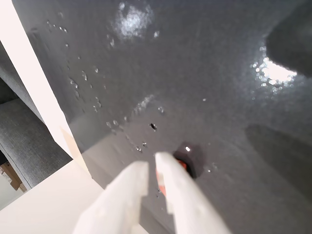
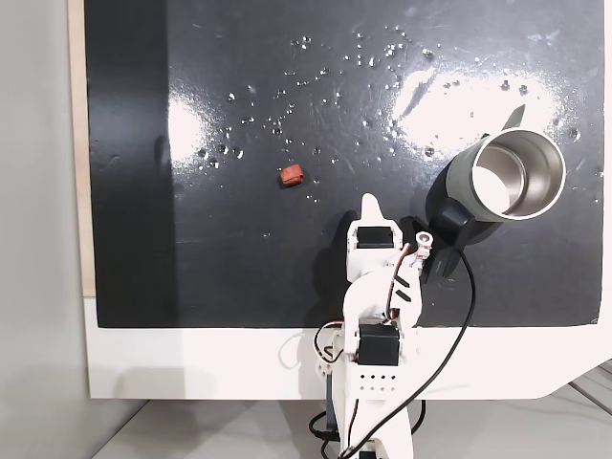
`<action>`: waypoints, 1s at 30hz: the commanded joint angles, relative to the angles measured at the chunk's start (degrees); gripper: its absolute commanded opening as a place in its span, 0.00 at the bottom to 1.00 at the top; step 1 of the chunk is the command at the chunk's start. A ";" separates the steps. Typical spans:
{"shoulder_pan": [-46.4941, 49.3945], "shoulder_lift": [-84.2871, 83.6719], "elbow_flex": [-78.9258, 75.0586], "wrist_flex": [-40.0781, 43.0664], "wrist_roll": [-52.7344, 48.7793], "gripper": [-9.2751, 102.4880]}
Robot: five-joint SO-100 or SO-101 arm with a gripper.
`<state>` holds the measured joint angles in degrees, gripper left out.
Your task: Grasp a cube and put it in the cup.
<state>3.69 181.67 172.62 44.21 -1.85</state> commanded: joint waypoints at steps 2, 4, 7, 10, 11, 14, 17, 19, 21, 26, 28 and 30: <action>-0.62 0.44 -0.62 -1.14 1.49 0.08; -0.62 0.44 -0.62 -1.14 1.49 0.08; -0.62 0.44 -0.62 -1.14 1.49 0.08; -0.62 0.44 -0.62 -1.14 1.49 0.08; -0.62 0.44 -0.62 -1.14 1.49 0.08; -0.26 0.44 -0.62 -1.14 2.02 0.08; -0.18 0.44 -0.97 -0.79 0.97 0.08; -0.26 0.44 -2.64 0.88 0.35 0.08; -1.23 0.44 -4.66 2.90 0.26 0.08; -4.04 -2.64 -8.61 3.87 -0.97 0.08; -4.57 -4.48 -10.63 3.78 -1.23 0.08; -5.54 -6.77 -12.92 3.60 -1.49 0.08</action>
<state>-0.44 177.01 165.94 47.99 -2.37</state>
